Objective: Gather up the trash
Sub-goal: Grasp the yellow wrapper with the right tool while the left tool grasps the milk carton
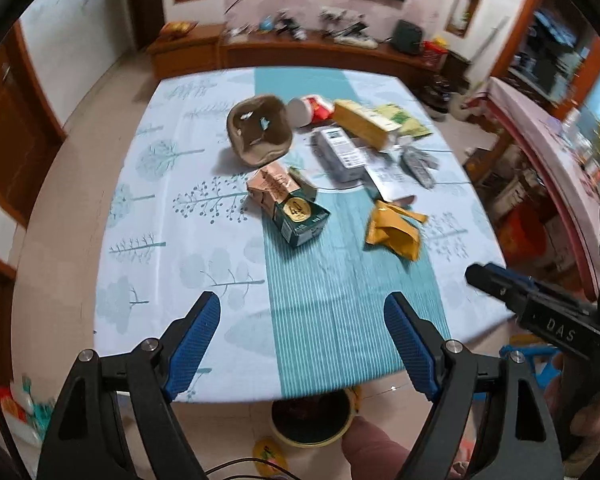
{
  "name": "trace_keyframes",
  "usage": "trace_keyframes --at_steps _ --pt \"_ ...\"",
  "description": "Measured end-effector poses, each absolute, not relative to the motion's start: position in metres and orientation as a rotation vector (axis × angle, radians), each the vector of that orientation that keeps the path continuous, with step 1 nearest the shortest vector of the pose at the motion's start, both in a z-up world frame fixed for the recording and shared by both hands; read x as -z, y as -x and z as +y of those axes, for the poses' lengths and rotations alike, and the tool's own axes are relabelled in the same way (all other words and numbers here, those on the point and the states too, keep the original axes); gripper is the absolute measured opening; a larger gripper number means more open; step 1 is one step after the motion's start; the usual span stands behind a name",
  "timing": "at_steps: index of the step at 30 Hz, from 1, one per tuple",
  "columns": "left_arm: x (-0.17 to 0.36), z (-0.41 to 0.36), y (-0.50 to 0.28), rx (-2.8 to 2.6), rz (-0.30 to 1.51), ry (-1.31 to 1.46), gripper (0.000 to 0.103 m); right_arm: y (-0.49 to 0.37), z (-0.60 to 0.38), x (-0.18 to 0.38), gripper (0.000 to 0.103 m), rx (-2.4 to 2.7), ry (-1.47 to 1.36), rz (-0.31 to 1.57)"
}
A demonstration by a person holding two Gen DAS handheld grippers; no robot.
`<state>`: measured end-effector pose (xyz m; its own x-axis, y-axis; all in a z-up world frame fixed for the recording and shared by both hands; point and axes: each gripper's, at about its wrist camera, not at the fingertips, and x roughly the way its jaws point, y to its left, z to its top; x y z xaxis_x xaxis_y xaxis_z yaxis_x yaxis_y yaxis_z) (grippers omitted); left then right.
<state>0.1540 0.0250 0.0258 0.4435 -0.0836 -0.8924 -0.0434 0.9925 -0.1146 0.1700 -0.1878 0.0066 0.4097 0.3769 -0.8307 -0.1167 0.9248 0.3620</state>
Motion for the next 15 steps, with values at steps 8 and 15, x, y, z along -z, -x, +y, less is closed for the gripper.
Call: trace_keyframes --at_steps 8,15 --pt "0.013 0.021 -0.198 -0.14 1.213 0.201 0.083 -0.265 -0.196 0.039 0.049 -0.46 -0.065 1.176" --pt "0.036 0.02 -0.209 -0.243 1.273 0.253 0.083 -0.307 -0.182 0.071 0.062 -0.633 0.082 1.218"
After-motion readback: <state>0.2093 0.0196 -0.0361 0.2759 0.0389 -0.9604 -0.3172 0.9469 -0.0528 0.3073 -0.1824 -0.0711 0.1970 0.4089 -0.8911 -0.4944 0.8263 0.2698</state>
